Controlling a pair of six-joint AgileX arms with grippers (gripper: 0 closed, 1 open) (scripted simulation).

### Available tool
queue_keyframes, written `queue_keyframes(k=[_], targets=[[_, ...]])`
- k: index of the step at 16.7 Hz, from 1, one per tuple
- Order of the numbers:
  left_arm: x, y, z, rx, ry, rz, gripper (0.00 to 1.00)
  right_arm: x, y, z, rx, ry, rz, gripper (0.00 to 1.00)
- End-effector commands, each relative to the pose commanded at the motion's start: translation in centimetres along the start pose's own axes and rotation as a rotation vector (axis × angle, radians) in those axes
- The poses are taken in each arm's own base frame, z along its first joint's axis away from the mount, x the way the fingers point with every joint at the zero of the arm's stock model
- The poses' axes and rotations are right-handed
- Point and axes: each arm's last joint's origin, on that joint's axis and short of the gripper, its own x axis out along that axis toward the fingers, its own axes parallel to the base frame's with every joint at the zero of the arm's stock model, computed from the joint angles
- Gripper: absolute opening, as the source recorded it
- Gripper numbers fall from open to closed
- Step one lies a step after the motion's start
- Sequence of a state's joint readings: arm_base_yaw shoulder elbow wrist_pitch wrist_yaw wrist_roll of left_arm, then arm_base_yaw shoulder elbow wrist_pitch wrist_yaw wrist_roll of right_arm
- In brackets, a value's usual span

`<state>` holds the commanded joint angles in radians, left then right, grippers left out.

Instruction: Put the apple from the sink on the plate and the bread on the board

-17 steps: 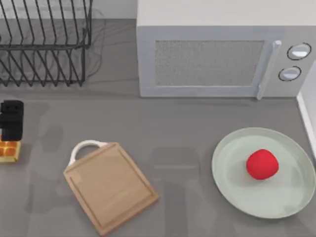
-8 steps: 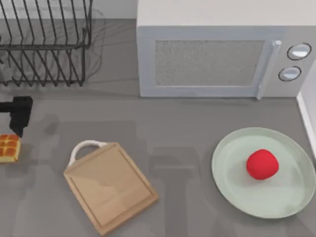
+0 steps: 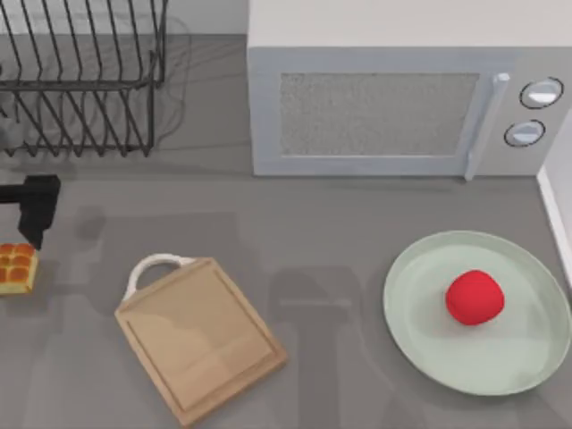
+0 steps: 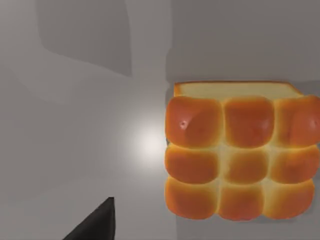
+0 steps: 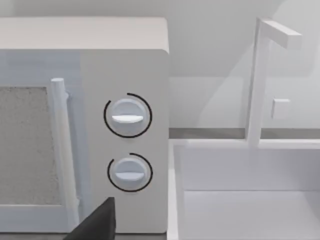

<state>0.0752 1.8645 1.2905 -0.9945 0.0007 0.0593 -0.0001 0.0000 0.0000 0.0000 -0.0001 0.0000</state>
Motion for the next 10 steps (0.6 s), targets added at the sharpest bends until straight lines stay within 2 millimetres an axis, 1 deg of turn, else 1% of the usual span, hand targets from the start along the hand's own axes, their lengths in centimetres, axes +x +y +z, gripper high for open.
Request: queue_keyframes(k=[2, 7, 8, 10], targets=[[1.2, 0.1, 0.1, -0.004, 0.005, 0.0, 1.0, 0.0, 0.0, 0.0, 0.0, 0.0, 0.0, 1.0], [6.1, 0.2, 0.2, -0.004, -0.007, 0.001, 1.0, 0.0, 0.0, 0.0, 0.0, 0.0, 0.0, 1.0], [6.6, 0.2, 0.1, -0.004, -0.002, 0.0, 1.0, 0.0, 0.0, 0.0, 0.0, 0.0, 0.0, 1.0], [6.9, 0.2, 0.0, -0.004, 0.0, 0.0, 1.0, 0.0, 0.0, 0.0, 0.0, 0.0, 0.0, 1.0]])
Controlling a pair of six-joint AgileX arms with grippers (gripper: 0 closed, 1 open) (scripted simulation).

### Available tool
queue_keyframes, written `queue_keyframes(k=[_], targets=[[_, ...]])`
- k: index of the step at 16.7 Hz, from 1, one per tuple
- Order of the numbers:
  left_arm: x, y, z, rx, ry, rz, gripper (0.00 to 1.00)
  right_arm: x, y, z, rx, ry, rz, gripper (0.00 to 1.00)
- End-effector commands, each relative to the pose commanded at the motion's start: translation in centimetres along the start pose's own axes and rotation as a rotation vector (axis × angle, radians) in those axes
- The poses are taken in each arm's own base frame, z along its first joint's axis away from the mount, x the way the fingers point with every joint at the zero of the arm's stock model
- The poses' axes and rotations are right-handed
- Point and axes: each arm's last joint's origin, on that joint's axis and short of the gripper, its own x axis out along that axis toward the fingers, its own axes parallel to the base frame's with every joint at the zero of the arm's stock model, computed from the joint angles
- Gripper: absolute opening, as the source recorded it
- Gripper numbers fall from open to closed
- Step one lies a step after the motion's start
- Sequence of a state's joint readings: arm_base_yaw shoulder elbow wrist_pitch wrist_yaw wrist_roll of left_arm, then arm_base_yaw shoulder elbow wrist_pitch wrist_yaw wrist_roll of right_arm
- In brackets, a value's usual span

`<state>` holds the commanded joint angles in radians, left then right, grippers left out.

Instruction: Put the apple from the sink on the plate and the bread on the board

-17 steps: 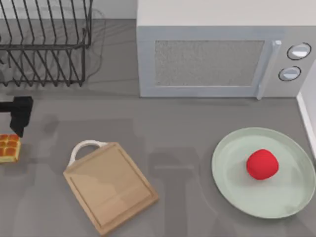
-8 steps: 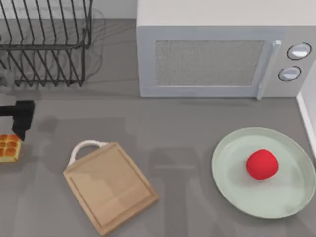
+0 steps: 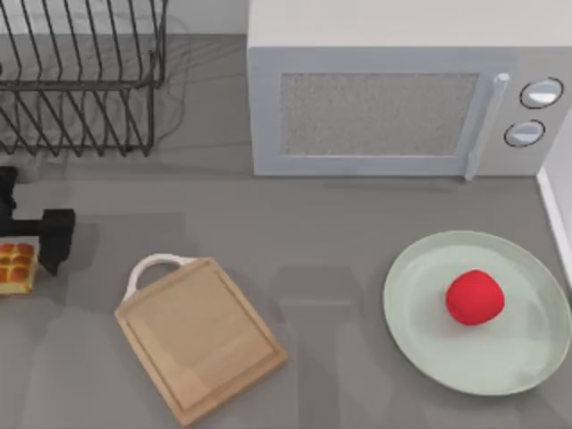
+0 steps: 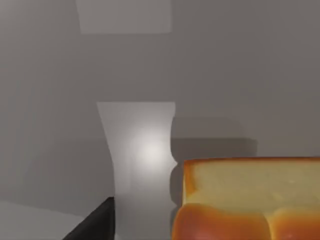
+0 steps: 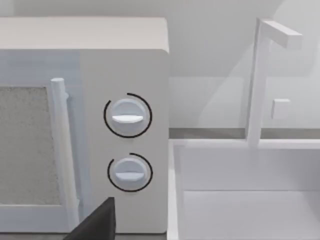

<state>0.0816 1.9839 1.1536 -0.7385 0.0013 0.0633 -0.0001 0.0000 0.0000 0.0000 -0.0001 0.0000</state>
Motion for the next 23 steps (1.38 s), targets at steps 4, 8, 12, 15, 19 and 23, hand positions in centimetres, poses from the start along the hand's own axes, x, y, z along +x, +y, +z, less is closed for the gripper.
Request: queue_keyframes(k=[4, 8, 12, 15, 19, 23], targets=[[0.0, 0.0, 0.0, 0.0, 0.0, 0.0, 0.85, 0.0, 0.0, 0.0, 0.0, 0.0, 0.0, 1.0], [0.0, 0.0, 0.0, 0.0, 0.0, 0.0, 0.55, 0.0, 0.0, 0.0, 0.0, 0.0, 0.0, 1.0], [0.0, 0.0, 0.0, 0.0, 0.0, 0.0, 0.25, 0.0, 0.0, 0.0, 0.0, 0.0, 0.0, 1.0], [0.0, 0.0, 0.0, 0.0, 0.0, 0.0, 0.02, 0.0, 0.0, 0.0, 0.0, 0.0, 0.0, 1.0], [0.0, 0.0, 0.0, 0.0, 0.0, 0.0, 0.0, 0.0, 0.0, 0.0, 0.0, 0.0, 0.0, 1.0], [0.0, 0.0, 0.0, 0.0, 0.0, 0.0, 0.0, 0.0, 0.0, 0.0, 0.0, 0.0, 0.0, 1.0]])
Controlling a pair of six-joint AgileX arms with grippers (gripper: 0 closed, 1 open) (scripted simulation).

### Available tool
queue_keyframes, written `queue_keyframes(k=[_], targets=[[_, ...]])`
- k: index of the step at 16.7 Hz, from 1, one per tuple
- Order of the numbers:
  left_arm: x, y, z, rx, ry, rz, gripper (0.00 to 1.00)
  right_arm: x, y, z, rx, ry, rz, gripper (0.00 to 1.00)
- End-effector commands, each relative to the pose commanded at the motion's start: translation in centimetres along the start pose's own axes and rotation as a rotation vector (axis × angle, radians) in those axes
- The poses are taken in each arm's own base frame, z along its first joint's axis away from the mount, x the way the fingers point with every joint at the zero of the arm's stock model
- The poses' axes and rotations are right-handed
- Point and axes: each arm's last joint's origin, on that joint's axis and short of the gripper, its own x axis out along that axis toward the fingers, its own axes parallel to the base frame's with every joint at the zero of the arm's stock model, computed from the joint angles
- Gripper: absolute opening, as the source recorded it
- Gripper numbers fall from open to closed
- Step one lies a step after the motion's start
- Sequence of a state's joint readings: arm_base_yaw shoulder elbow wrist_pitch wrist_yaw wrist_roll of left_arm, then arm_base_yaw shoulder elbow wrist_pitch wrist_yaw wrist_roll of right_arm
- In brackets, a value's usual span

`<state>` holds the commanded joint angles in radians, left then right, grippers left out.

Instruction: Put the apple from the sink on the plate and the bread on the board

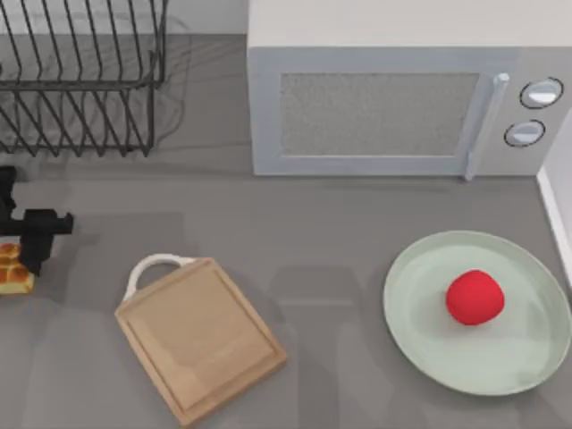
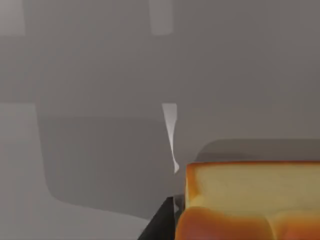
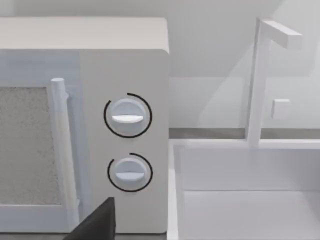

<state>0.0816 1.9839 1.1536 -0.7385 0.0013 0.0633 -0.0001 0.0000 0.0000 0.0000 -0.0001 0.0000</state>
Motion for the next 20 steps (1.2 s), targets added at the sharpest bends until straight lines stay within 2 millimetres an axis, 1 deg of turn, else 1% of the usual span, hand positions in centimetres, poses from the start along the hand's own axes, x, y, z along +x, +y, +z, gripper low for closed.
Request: queue_keyframes(k=[1, 2, 4, 7, 10, 12, 14, 18, 20], targets=[[-1.2, -0.1, 0.1, 0.002, -0.027, 0.0, 0.0, 0.0, 0.0, 0.0, 0.0, 0.0, 0.0, 1.0], [-1.2, 0.0, 0.2, 0.001, -0.028, 0.0, 0.0, 0.0, 0.0, 0.0, 0.0, 0.0, 0.0, 1.0], [-2.3, 0.1, 0.5, -0.003, -0.032, 0.0, 0.0, 0.0, 0.0, 0.0, 0.0, 0.0, 0.0, 1.0], [-5.3, 0.0, 0.7, 0.001, -0.02, 0.0, 0.0, 0.0, 0.0, 0.0, 0.0, 0.0, 0.0, 1.0], [-8.9, 0.0, 0.4, 0.003, -0.005, -0.001, 0.0, 0.0, 0.0, 0.0, 0.0, 0.0, 0.0, 1.0], [-10.7, 0.0, 0.2, 0.002, -0.021, -0.001, 0.0, 0.0, 0.0, 0.0, 0.0, 0.0, 0.0, 1.0], [-11.2, -0.1, 0.1, 0.002, -0.027, 0.0, 0.0, 0.0, 0.0, 0.0, 0.0, 0.0, 0.0, 1.0], [-11.0, 0.0, 0.2, 0.002, -0.023, 0.0, 0.0, 0.0, 0.0, 0.0, 0.0, 0.0, 0.0, 1.0], [-10.9, -0.2, 0.2, 0.034, -0.022, 0.0, 0.0, 0.0, 0.0, 0.0, 0.0, 0.0, 0.0, 1.0]])
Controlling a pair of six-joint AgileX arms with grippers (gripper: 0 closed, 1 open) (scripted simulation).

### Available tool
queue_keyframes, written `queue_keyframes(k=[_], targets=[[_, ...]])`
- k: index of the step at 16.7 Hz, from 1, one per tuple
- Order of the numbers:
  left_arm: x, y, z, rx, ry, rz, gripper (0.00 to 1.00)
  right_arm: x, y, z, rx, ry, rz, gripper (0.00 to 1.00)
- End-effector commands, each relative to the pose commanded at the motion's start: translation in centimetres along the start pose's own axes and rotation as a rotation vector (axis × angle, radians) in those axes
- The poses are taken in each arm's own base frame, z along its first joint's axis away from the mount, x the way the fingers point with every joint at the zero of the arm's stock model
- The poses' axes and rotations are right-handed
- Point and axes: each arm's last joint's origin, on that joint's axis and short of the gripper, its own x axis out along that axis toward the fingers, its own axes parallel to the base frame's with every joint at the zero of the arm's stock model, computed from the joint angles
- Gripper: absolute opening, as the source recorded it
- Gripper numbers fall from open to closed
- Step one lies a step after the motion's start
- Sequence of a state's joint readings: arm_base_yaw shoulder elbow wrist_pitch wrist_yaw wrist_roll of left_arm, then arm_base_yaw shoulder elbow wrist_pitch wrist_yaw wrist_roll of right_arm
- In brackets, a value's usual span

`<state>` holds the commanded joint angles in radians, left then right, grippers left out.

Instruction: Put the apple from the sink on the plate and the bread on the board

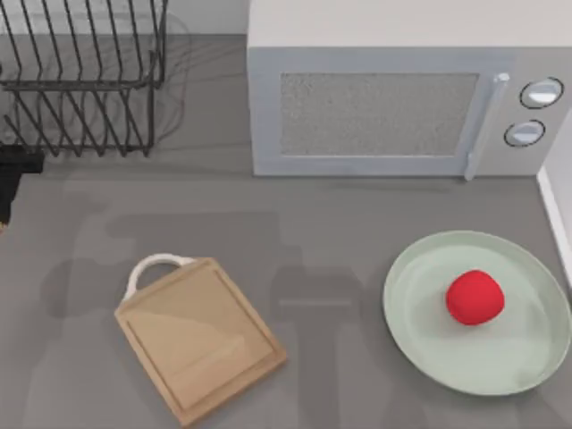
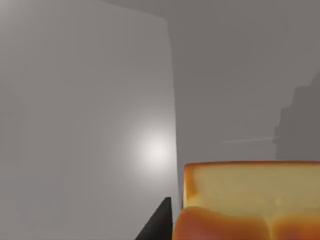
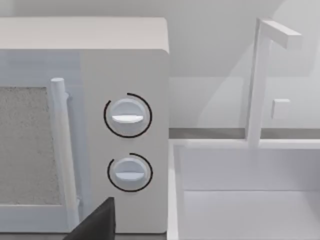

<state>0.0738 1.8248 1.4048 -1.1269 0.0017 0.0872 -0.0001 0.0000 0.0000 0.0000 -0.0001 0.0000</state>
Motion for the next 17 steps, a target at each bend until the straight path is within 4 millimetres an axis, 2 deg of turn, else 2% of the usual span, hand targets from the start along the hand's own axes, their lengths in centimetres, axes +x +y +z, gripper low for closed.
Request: queue_keyframes(k=[3, 7, 11, 17], targets=[[0.1, -0.9, 0.0, 0.139, 0.003, -0.001, 0.0, 0.0, 0.0, 0.0, 0.0, 0.0, 0.0, 1.0], [0.4, -3.1, -0.1, 0.471, 0.007, -0.006, 0.0, 0.0, 0.0, 0.0, 0.0, 0.0, 0.0, 1.0], [0.8, -6.1, -0.5, 0.923, 0.012, -0.014, 0.0, 0.0, 0.0, 0.0, 0.0, 0.0, 0.0, 1.0], [1.5, -11.2, -1.9, 1.706, 0.017, -0.034, 0.0, 0.0, 0.0, 0.0, 0.0, 0.0, 0.0, 1.0]])
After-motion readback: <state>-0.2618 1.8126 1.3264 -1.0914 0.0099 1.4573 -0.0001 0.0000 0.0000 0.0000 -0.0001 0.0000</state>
